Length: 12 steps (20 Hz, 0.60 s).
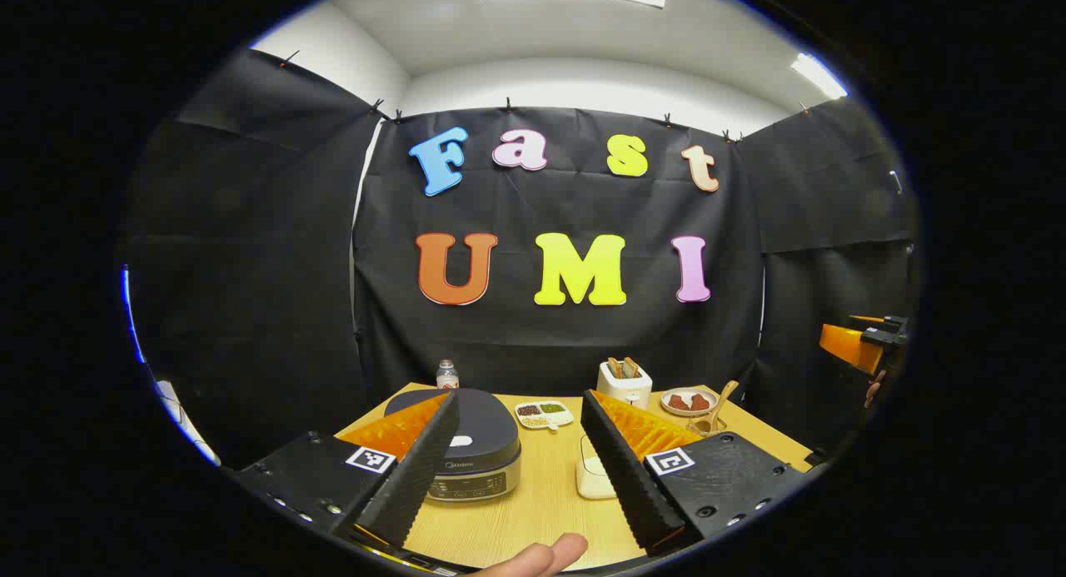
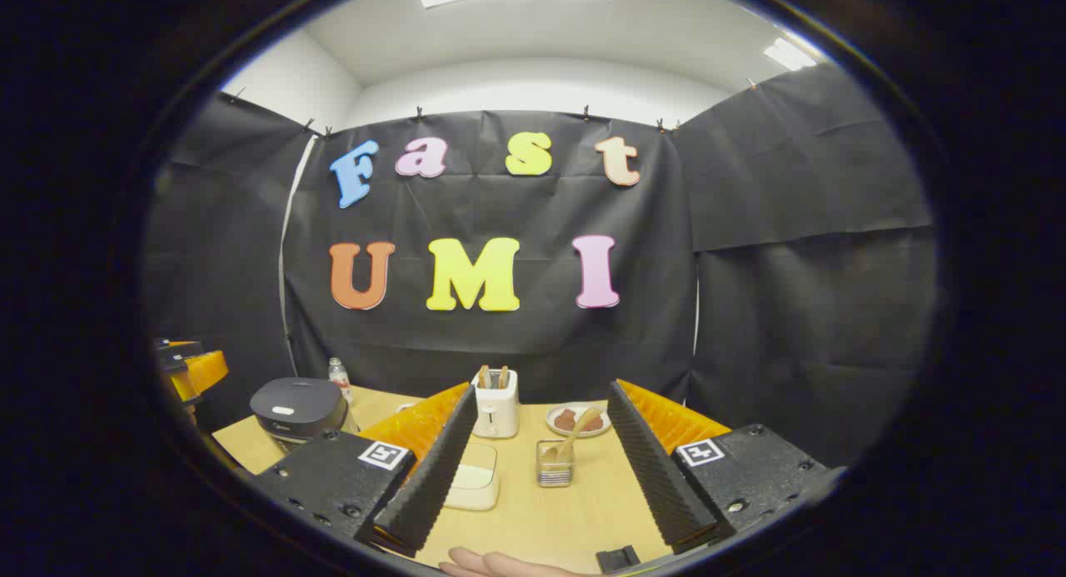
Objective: Close the left gripper, press the button to open the rice cooker; take a wooden spoon from the chopstick holder with the right hand, scoop a spoonful of rice and pour it into the rice cooker, then put the wooden spoon back into the chopstick holder.
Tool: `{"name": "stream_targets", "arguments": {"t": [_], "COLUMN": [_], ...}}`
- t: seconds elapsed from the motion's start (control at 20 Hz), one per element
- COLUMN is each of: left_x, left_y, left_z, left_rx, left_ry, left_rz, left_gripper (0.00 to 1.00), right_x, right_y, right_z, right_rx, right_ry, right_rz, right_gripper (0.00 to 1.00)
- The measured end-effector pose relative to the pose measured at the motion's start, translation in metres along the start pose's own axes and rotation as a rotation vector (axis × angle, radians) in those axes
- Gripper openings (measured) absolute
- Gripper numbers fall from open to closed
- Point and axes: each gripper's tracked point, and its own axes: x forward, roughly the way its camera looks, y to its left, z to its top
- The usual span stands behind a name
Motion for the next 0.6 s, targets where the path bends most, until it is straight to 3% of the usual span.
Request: {"name": "stream_targets", "arguments": {"t": [0.05, 0.5, 0.55, 0.6], "left_x": [0.001, 0.012, 0.013, 0.014], "left_y": [-0.002, 0.013, 0.014, 0.013], "left_z": [-0.003, -0.006, -0.009, -0.01], "left_rx": [-0.006, -0.022, -0.028, -0.033], "left_ry": [0.009, 0.022, 0.028, 0.036], "left_rz": [-0.01, 0.023, 0.024, 0.022], "left_gripper": [0.94, 0.94, 0.94, 0.94], "right_x": [0.003, 0.013, 0.013, 0.014], "right_y": [-0.005, -0.029, -0.03, -0.03], "right_z": [-0.003, -0.01, -0.009, -0.01], "right_rx": [0.0, 0.018, 0.023, 0.024], "right_ry": [0.005, 0.0, -0.002, -0.004], "right_rz": [-0.005, -0.034, -0.035, -0.034], "right_gripper": [1.0, 1.0, 0.94, 1.0]}}
